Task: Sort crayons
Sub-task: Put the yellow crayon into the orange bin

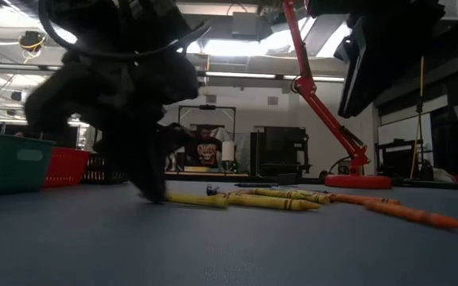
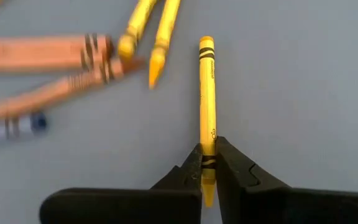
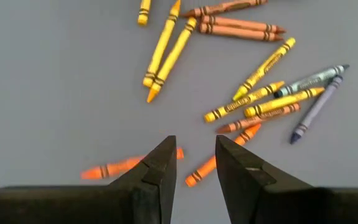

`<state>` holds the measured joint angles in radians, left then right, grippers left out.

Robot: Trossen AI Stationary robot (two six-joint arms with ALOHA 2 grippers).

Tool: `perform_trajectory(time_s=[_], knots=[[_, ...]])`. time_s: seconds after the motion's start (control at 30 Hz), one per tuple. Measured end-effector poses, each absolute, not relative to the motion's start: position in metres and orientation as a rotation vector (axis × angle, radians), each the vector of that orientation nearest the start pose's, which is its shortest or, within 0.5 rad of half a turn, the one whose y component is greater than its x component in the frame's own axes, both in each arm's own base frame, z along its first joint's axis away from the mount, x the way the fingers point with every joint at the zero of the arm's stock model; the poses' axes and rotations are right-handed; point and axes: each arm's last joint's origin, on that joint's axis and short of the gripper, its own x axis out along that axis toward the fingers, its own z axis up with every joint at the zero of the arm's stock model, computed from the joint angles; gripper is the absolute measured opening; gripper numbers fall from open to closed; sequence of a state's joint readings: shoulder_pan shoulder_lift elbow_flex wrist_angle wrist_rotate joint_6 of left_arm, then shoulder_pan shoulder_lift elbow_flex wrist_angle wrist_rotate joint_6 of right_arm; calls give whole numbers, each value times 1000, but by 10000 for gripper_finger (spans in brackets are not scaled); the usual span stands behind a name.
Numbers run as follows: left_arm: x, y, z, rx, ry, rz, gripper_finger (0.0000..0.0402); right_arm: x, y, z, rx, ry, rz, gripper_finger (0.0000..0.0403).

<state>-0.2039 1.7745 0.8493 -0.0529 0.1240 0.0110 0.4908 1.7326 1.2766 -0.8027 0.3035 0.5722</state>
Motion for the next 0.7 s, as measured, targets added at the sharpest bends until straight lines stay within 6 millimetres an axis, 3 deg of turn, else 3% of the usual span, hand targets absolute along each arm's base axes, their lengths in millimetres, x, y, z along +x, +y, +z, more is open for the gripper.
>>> perform_trajectory(time_s=[0.37,0.5,0.7], knots=[[275,-63,188,-57,1025,-203,7,301,155,211,174,1242,-180,110],[253,-59,213,-62,1017,-111,7,298,156,207,223,1291,-157,110],[217,-51,240,-82,1031,42,7,288,151,191,313,1339,-271,110]])
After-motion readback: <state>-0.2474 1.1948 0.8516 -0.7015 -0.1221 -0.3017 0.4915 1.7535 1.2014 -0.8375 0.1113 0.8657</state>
